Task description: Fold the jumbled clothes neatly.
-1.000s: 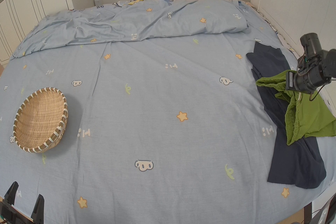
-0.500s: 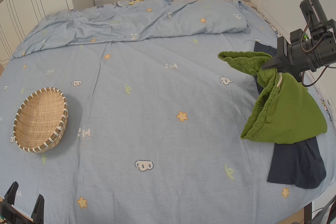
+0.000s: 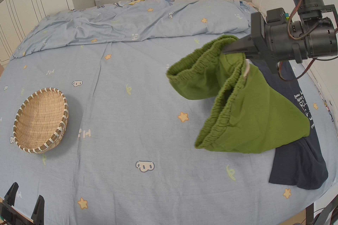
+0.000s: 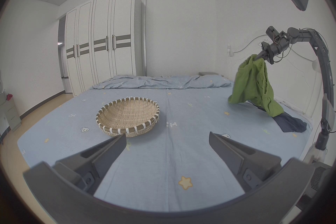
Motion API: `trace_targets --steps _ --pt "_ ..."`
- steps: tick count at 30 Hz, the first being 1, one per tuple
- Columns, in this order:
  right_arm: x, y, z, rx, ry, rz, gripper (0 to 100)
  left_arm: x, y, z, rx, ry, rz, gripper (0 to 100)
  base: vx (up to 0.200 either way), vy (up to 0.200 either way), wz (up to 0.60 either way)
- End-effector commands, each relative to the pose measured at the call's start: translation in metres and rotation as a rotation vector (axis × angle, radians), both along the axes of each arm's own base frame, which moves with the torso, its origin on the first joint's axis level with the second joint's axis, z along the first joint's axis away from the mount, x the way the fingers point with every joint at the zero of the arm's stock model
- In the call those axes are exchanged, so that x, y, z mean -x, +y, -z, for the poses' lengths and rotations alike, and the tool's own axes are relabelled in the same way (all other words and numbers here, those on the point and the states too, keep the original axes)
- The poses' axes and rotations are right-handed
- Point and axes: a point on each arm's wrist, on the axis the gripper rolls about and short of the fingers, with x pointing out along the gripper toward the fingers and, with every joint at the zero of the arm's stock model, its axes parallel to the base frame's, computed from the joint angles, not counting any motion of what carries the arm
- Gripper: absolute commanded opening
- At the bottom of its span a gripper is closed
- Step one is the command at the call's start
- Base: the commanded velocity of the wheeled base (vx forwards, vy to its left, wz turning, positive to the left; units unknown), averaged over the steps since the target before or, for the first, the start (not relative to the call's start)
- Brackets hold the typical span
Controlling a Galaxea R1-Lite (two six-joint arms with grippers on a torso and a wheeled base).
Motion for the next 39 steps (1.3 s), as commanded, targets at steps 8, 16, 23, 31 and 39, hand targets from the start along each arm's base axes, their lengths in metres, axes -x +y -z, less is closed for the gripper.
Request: trace_targets --steps 8,16,23,31,39 --pt "-0.008 0.105 0.041 0.004 0.013 -0.210 0 0.000 0.000 0.005 0.001 0.000 0.000 100 0.000 0.000 0.00" --pt "-0.020 0.138 0.063 -0.008 -0.003 -0.241 0 0.000 0.000 0.005 0.000 0.000 0.000 100 0.000 0.000 0.00" --pt "-0.024 0.143 0.069 -0.005 -0.003 -0.242 100 0.000 0.000 0.005 0.000 0.000 0.000 100 0.000 0.000 0.00" --pt "-0.029 0.168 0.108 0.093 0.030 -0.226 100 0.000 0.000 0.005 -0.003 -0.002 0.006 100 0.000 0.000 0.00" --pt "-0.033 0.143 0.096 0.091 0.042 -0.169 100 0.001 0.000 0.003 -0.005 -0.008 0.009 100 0.000 0.000 0.00"
